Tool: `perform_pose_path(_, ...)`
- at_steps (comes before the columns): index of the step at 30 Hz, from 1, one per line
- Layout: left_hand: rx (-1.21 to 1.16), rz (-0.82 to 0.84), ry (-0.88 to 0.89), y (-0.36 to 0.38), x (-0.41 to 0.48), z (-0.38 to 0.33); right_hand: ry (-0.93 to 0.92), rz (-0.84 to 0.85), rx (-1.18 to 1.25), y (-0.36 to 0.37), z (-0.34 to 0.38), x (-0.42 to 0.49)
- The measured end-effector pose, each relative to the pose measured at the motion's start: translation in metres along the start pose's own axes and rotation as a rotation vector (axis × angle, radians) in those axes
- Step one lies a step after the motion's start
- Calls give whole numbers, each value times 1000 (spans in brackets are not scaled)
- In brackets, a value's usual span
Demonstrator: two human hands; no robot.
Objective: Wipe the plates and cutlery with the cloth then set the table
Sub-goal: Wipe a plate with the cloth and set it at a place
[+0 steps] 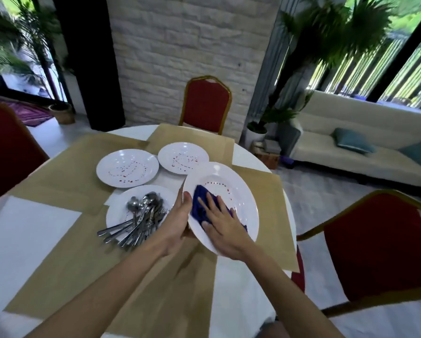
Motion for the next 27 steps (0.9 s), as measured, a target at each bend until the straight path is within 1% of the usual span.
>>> perform_pose_path(3, 22, 64, 26, 4, -18, -7, 74, -143, -142, -21, -9, -1)
perform_pose_path(5, 53, 93, 113, 6, -24, -22, 165, -229, -228, -40, -24, -8)
perform_pose_path(7, 48, 74, 196, 0, -24, -42, 250, -241, -290, -51, -34, -20)
perform_pose_path(8, 26, 46, 225, -7, -23, -52, 270, -219, -307, -52, -34, -27)
perform_pose_path(10, -38, 4, 259, -26, -18, -69, 250, -159, -279, -45, -17, -40)
perform_pose_path(13, -89, 1, 253, -43, -14, -86, 115, -89, -165, -43, 39, -35)
perform_pose_path(15, -82, 53, 216, -43, -17, -90, 48, -118, -98, -50, 71, -10)
perform_pose_path(17, -60, 126, 175, -42, -18, -89, 41, -196, -80, -59, 85, 18)
perform_pose_path(19, -32, 167, 156, -48, -20, -89, 97, -296, -120, -68, 80, 39)
perform_pose_path(23, -9, 182, 248, -77, -23, -108, 276, -472, -265, -79, 64, 49)
perform_pose_path(25, -29, 149, 294, -94, -21, -118, 364, -482, -273, -70, 67, 48)
perform_pose_path(27, -26, 109, 318, -105, -16, -122, 426, -466, -174, -50, 76, 44)
Point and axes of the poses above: each hand's wrist, its own x-axis towards the middle knuckle, its own y-axis out of the palm, z = x × y, the point moved 7 cm from there along x, towards the middle knuckle, and after that the axes turned 2 degrees about -x, right-handed, at the moved point
